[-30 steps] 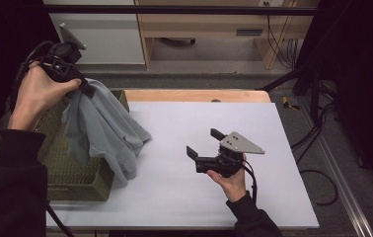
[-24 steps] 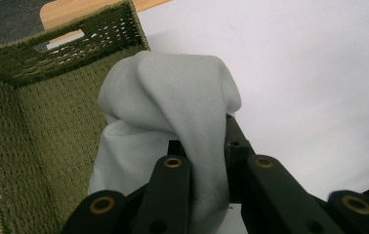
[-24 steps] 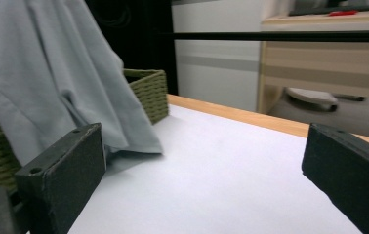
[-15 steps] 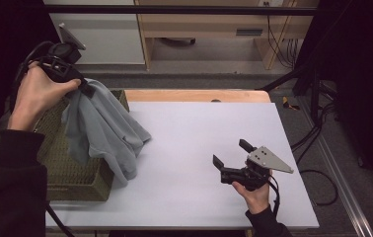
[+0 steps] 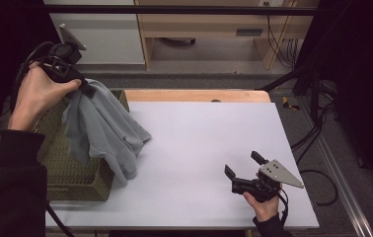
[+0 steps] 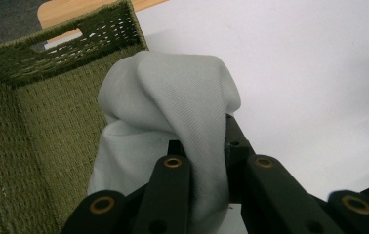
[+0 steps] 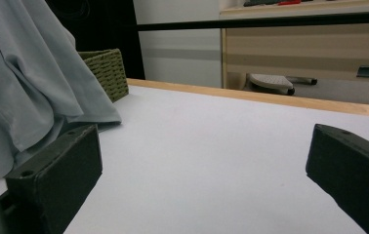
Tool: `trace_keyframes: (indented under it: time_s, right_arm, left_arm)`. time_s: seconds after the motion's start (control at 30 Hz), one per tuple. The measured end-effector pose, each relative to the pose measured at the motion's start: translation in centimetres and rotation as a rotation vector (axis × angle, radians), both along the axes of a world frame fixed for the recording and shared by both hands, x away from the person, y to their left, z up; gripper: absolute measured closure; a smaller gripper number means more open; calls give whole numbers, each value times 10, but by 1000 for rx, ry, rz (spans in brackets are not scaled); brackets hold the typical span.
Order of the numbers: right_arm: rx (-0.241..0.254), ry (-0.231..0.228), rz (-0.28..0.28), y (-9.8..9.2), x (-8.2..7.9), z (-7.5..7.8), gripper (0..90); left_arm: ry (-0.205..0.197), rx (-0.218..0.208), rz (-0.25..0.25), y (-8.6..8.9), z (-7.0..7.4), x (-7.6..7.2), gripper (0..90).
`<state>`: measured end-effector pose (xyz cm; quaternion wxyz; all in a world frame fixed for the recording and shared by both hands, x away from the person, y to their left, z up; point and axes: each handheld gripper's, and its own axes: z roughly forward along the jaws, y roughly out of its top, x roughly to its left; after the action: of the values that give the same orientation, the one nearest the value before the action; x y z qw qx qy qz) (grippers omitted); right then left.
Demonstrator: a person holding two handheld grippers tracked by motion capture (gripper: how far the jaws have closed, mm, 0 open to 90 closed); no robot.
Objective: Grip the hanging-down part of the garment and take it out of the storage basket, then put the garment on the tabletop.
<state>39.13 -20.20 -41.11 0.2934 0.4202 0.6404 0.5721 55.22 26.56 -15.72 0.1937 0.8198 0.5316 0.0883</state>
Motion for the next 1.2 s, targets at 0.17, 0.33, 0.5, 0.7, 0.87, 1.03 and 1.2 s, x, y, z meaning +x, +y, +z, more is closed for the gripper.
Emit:
trace_keyframes:
  time_s: [0.17,0.33,0.5,0.7,0.87,1.03,1.2]
  right_arm:
    - [14,4,-4,-2,-3,-4,2]
    - [9,-2,-10,-6,-6,-8,1]
    - [7,2,-4,-5,-6,-9,2]
    - [5,-2,-2,-6,-6,-10,2]
    - [8,12,-1,-6,-6,-11,2]
    - [5,11,-2,-6,-6,-11,2]
    - [10,7,-3,-7,-6,-10,2]
  left_arm:
    - [0,-2,-1,-1,-1,1,833]
    - [2,-3,-3,0,-2,1,833]
    - [2,-2,1,1,-2,0,833]
    - [1,-8,2,1,-2,0,833]
    - [2,-7,1,0,-2,0,833]
    - [-1,-9,-6,-4,0,-1,834]
    - [-11,-21,-25,-10,6,-4,835]
